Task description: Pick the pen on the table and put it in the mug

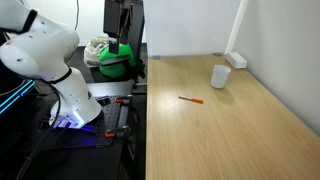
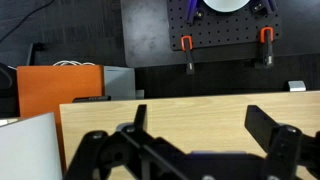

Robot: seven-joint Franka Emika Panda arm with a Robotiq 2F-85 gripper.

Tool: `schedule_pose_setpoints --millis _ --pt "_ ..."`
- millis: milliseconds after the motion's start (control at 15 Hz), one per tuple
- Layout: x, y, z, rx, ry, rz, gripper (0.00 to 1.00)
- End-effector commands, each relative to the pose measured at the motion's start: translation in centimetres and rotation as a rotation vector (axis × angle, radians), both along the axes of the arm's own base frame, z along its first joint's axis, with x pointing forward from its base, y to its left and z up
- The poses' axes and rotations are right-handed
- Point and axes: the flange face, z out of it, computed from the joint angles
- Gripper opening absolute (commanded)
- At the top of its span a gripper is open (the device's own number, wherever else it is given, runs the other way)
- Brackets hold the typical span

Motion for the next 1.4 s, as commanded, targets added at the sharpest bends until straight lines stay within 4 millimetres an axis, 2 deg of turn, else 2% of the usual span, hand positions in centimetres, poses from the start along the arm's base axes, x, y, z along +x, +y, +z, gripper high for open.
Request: schedule_pose_setpoints --millis 0,600,1000,1333 --pt "0.0 0.0 0.0 0.0 0.001 0.0 1.0" --pt "0.0 0.0 0.0 0.0 0.0 0.0 1.0" --pt "3.4 1.9 -0.1 0.008 -0.085 0.023 1.0" --pt "6.6 4.8 -2.0 0.042 -0.188 -0.022 1.0"
